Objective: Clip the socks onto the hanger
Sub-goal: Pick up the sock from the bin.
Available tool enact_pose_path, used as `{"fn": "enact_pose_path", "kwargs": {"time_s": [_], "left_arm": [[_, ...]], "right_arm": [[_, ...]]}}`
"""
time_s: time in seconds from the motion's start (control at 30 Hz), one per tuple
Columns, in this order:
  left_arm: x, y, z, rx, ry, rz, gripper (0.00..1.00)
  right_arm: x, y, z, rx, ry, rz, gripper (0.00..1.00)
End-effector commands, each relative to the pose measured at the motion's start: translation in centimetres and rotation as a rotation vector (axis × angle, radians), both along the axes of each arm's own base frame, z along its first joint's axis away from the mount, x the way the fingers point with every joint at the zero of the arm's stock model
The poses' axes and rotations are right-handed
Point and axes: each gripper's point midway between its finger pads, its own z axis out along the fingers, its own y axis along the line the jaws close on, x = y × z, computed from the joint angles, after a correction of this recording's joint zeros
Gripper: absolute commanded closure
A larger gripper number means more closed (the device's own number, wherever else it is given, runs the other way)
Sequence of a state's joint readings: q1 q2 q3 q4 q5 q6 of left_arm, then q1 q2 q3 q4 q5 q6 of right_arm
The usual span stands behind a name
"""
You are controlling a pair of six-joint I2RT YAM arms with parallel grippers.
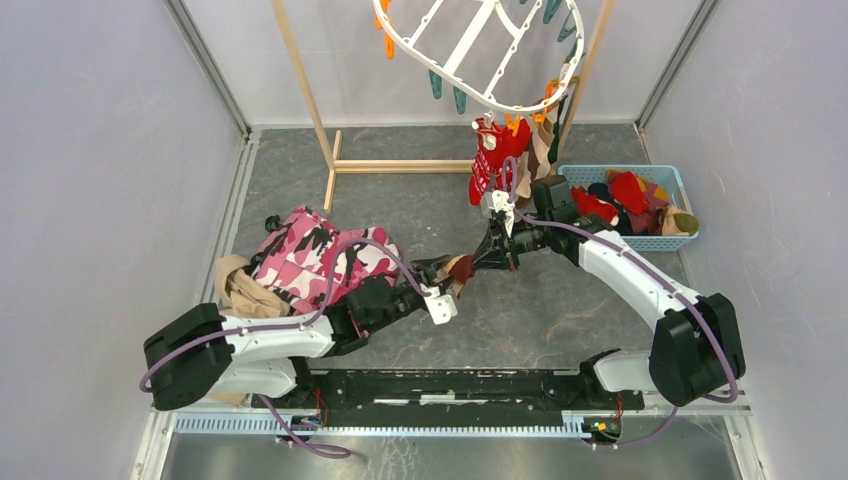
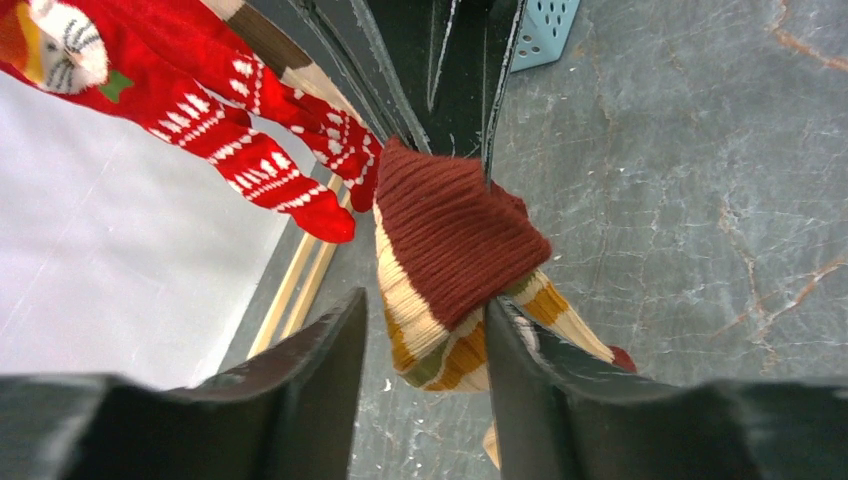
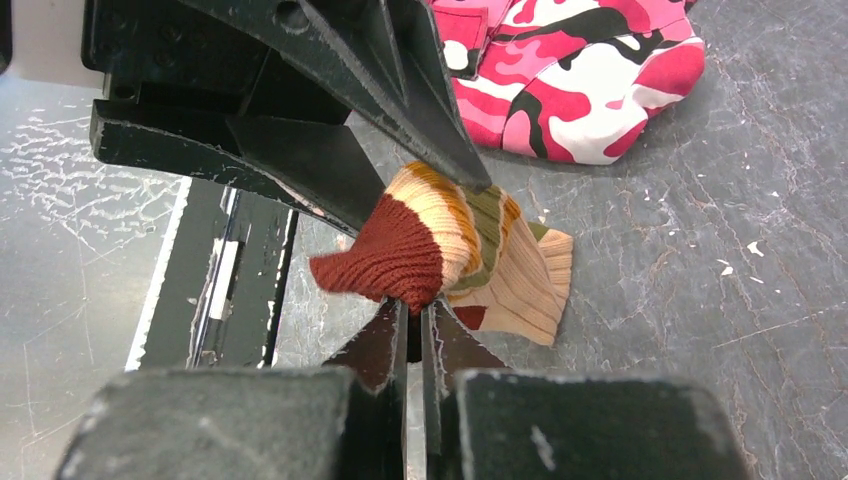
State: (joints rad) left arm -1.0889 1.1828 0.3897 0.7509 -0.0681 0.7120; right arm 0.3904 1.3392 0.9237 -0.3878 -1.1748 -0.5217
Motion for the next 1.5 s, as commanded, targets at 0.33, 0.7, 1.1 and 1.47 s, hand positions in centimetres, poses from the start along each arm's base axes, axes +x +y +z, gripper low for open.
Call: {"fn": "enact_pose_path", "kwargs": {"time_s": [0.33, 0.7, 1.1, 1.47], "left_arm": [[-1.6, 0.6, 2.3, -0.288, 0.231, -0.038, 0.98], [-2.5, 3.3, 1.3, -0.665, 0.835, -0.038, 0.98], [-3.5, 0.9, 4.7, -0.732, 1.216, -0.276, 0.98], [-4.9, 0.2, 5.4, -0.675, 1.246, -0.379, 0.98]], "right_arm": [[0.7, -0.5, 2.8, 0.005, -0.137, 0.023, 0.65], [1.7, -2.6, 5.2, 0.047, -0.259, -0.079, 0.38], [-0.9, -0.9, 3.0, 0.006, -0.515, 0.058, 0.22], [-2.0, 0.2, 3.9, 0.056, -0.498, 0.094, 0.34]]}}
